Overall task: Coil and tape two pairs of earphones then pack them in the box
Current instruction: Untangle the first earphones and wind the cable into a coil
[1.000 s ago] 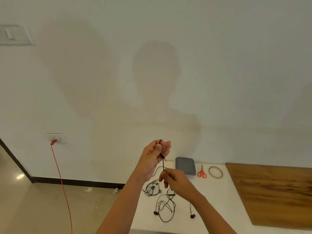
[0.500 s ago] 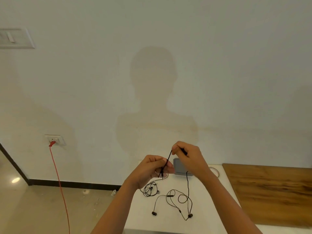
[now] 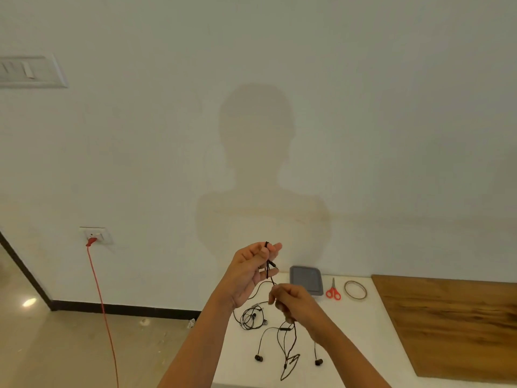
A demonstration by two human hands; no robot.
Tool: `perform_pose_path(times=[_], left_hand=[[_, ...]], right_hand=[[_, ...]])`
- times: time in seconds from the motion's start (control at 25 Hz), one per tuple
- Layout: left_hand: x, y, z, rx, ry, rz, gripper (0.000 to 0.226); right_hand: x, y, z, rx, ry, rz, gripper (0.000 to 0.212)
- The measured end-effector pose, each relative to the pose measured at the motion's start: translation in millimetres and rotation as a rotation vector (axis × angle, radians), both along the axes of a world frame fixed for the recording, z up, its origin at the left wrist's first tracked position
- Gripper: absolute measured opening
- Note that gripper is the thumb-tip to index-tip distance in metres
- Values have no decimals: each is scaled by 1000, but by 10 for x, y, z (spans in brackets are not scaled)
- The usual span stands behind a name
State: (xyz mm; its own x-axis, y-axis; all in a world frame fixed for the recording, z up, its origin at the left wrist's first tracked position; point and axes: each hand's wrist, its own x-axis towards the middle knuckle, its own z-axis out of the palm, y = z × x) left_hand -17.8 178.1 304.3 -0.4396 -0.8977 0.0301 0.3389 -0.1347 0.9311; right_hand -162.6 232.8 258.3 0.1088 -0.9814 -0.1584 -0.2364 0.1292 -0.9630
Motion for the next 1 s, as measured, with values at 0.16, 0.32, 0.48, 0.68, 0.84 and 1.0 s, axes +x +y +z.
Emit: perform_pose_path(times=[0.16, 0.32, 0.48, 0.68, 0.84, 1.0], left_hand=[[53, -63, -107, -77, -251, 51, 16], [67, 9, -158, -53, -282, -78, 16], [-30, 155, -116, -12, -255, -203, 19], [-86, 145, 87, 65, 72, -142, 18], [-134, -31, -16, 28, 3, -15, 18], [-91, -61, -193, -102, -293, 13, 20]], right_hand=[[-31, 195, 191, -202, 224, -12, 35], [-131, 139, 576, -382, 239, -38, 31], [-288, -250, 739, -459, 280, -94, 29], [-322, -348, 170, -127, 76, -53, 30], [-58, 104, -36, -40, 35, 61, 35], [-81, 198, 325, -178, 39, -2, 33]])
